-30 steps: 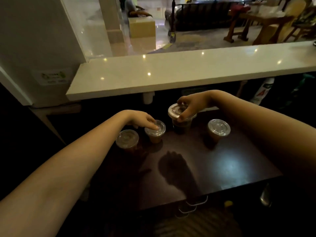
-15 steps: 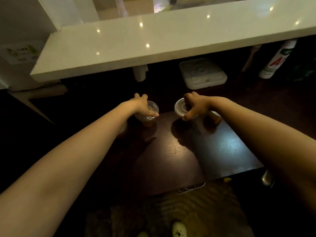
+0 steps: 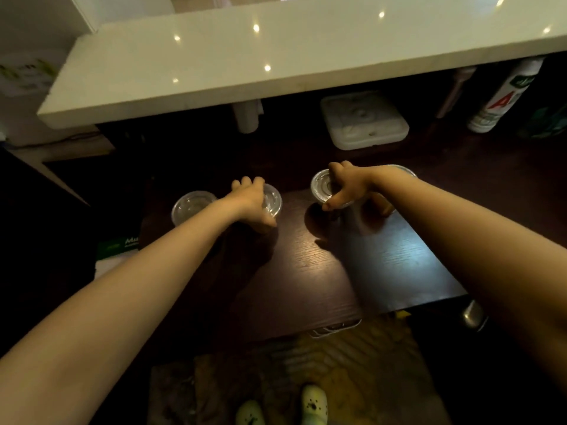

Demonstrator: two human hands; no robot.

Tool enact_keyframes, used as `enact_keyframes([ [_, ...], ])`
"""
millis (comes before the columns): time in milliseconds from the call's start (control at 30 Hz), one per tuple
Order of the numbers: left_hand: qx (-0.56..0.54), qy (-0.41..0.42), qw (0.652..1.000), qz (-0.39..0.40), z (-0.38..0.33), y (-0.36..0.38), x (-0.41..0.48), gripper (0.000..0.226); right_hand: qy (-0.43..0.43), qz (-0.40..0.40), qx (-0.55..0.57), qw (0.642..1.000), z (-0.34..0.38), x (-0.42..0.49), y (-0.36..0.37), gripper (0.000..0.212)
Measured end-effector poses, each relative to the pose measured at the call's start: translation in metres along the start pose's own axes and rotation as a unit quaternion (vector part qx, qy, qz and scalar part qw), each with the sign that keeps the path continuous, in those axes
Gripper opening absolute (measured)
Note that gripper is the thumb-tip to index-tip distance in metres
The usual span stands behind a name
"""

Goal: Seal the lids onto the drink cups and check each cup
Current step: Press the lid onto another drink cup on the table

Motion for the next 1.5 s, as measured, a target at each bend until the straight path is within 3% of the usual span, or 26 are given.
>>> enact_keyframes([
  [100, -0.005, 0.033, 0.999, 0.008, 0.009, 0.014, -0.022, 0.104, -0.011, -0.024, -0.026, 0.999, 0.015, -0.001, -0.01, 0.101],
  [200, -0.011, 0.057, 0.998, 0.013, 0.026, 0.025, -0.043, 0.107, -0.059, -0.051, 0.001, 0.997, 0.043, -0.005, -0.014, 0.085],
  [433, -0.04, 0.049, 0.998, 0.019, 0.076, 0.046, -0.089, 0.113, -0.179, 0.019, -0.011, 0.984, 0.14, -0.018, 0.035, 0.07],
  [633, -0.053, 0.052, 0.997, 0.005, 0.119, 0.057, -0.119, 0.11, -0.228, 0.079, 0.11, 0.964, 0.216, -0.028, 0.074, 0.054],
  [767, -0.176, 0.036, 0.982, -0.052, 0.147, 0.059, -0.133, 0.114, -0.208, 0.033, 0.216, 0.954, 0.246, -0.022, 0.094, 0.042],
  [867, -0.308, -0.004, 0.947, -0.09, 0.162, 0.072, -0.14, 0.096, -0.19, -0.065, 0.312, 0.929, 0.251, -0.012, 0.117, 0.034],
  [1000, -0.509, -0.09, 0.835, -0.192, 0.171, 0.094, -0.141, 0.054, -0.174, -0.156, 0.459, 0.857, 0.248, -0.002, 0.148, 0.024],
  [1133, -0.603, -0.137, 0.736, -0.276, 0.169, 0.104, -0.139, 0.036, -0.172, -0.193, 0.511, 0.82, 0.244, 0.001, 0.157, 0.023],
  [1200, -0.614, -0.143, 0.717, -0.297, 0.168, 0.104, -0.139, 0.035, -0.176, -0.196, 0.523, 0.811, 0.244, 0.002, 0.158, 0.023],
  [1333, -0.605, -0.119, 0.725, -0.307, 0.171, 0.105, -0.135, 0.04, -0.184, -0.189, 0.542, 0.798, 0.244, 0.005, 0.159, 0.023],
  [1500, -0.643, -0.075, 0.701, -0.299, 0.171, 0.105, -0.134, 0.029, -0.179, -0.185, 0.594, 0.762, 0.242, 0.005, 0.163, 0.027],
])
Point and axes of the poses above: each hand's wrist, its own x-axis towards the middle knuckle, its own y-axis out of the palm, z = x × y, the point moved 7 cm from there along x, towards the middle knuckle, and after that the axes turned 8 degrees about -y, right-handed, at the moved point
